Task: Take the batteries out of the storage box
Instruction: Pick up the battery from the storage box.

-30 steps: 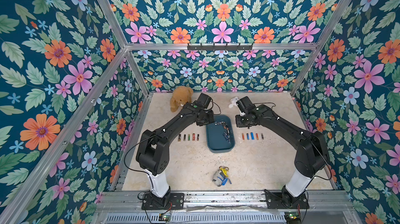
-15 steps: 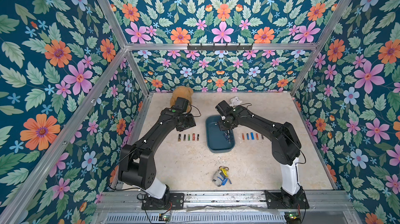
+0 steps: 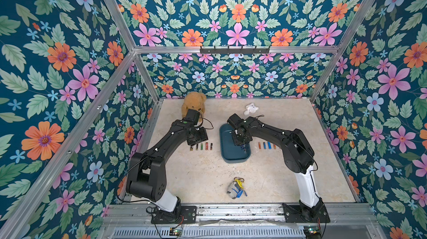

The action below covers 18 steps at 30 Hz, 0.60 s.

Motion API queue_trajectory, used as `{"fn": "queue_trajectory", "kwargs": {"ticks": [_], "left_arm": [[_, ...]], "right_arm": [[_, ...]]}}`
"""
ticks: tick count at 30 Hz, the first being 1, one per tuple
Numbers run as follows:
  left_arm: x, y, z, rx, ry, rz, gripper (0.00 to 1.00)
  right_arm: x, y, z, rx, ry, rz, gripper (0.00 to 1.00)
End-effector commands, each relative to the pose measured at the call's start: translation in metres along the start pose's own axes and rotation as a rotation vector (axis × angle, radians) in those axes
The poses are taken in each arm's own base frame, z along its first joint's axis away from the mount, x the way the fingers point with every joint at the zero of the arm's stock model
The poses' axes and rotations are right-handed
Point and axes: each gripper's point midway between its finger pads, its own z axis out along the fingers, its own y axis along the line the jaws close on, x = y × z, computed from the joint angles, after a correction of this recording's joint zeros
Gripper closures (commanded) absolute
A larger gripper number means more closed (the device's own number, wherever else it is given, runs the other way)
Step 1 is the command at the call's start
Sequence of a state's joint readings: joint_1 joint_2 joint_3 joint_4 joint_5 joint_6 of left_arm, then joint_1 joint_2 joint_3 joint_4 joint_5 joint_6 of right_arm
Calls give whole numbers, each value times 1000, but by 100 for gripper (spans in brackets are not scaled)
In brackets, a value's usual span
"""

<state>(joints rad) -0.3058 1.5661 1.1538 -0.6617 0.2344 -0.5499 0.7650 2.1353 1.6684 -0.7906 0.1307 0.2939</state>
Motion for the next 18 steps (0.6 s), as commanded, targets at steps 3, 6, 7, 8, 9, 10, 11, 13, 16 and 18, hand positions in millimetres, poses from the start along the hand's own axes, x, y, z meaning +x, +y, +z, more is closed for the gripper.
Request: {"fn": "queue_trajectory", "kwargs": {"ticks": [3, 6, 7, 8, 9, 10, 11, 13, 16, 18], "left_arm": [[-1, -2, 2, 15, -1, 9, 43], [0, -2, 3, 13, 2, 7, 43], [0, -2, 4, 16, 5, 6, 43], [1, -2, 4, 15, 7, 6, 43], [0, -2, 4, 16, 6, 5, 43], [1, -1, 4, 15, 6, 6, 43], [2, -1, 4, 13, 8, 6, 43], [3, 0, 4, 13, 8, 5, 43], [5, 1, 5, 13, 10, 2, 43], [6, 1, 6, 16, 14, 0, 43]], "right_arm": [[5, -1, 5, 9, 15, 4, 70], [5, 1, 5, 1, 13, 3, 71], [7, 1, 6, -3, 18, 3, 71], [8, 2, 8, -5, 24, 1, 71], [9, 3, 9, -5, 26, -1, 71], [11, 4, 10, -8, 30, -3, 71], [13, 5, 11, -12, 34, -5, 71], [15, 6, 12, -10, 35, -6, 72], [16, 7, 13, -12, 34, -5, 74], [15, 7, 13, -14, 33, -5, 74]]}}
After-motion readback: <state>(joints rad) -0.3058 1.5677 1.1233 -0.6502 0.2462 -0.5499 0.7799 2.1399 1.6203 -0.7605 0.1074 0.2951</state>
